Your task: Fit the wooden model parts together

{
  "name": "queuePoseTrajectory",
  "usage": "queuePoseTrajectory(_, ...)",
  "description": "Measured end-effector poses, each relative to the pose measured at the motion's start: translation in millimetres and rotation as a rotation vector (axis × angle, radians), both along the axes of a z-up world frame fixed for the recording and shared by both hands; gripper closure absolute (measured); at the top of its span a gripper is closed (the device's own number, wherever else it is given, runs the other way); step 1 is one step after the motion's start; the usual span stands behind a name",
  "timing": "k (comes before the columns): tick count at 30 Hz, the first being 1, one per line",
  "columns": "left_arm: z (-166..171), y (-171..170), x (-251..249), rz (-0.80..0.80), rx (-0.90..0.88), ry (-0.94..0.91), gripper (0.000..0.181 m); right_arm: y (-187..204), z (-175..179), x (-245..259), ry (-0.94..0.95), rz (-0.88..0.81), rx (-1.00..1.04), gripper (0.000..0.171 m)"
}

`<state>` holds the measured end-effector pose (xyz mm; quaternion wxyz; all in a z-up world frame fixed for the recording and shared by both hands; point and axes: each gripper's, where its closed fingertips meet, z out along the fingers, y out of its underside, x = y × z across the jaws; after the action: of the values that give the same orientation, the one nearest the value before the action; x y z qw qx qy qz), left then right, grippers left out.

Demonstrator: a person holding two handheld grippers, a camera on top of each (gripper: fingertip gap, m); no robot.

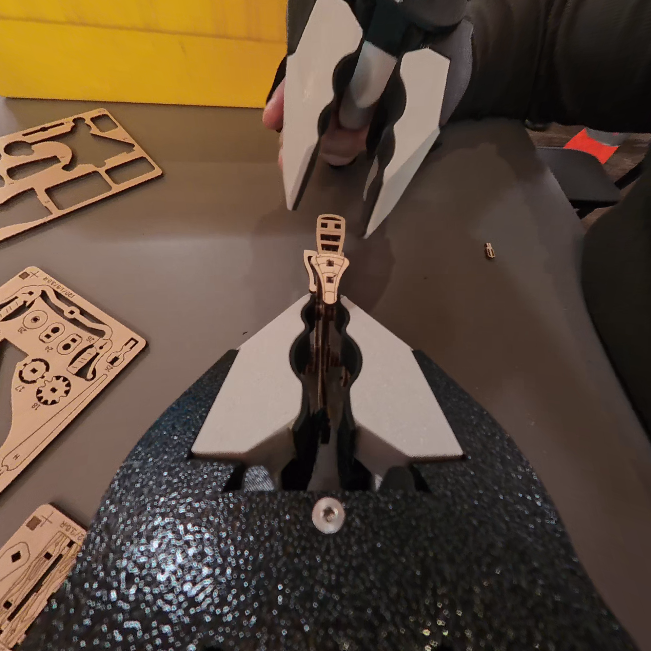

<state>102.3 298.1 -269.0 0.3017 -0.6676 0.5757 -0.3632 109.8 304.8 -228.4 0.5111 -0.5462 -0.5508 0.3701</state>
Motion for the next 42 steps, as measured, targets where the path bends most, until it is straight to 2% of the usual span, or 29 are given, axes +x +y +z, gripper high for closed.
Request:
queuePoseTrajectory(16,-0.3,-0.8,0.5,-0.008,0.009,-0.003,0.173,-0.1,-11.7,-2.6,-0.084,0.021,-0.022,0.157)
queuePoseTrajectory(42,-0.3,-0.6,0.8,-0.010,0.013,0.000,0.173,-0.6,-13.2,3.7,-0.141,0.063,0.027,0.157)
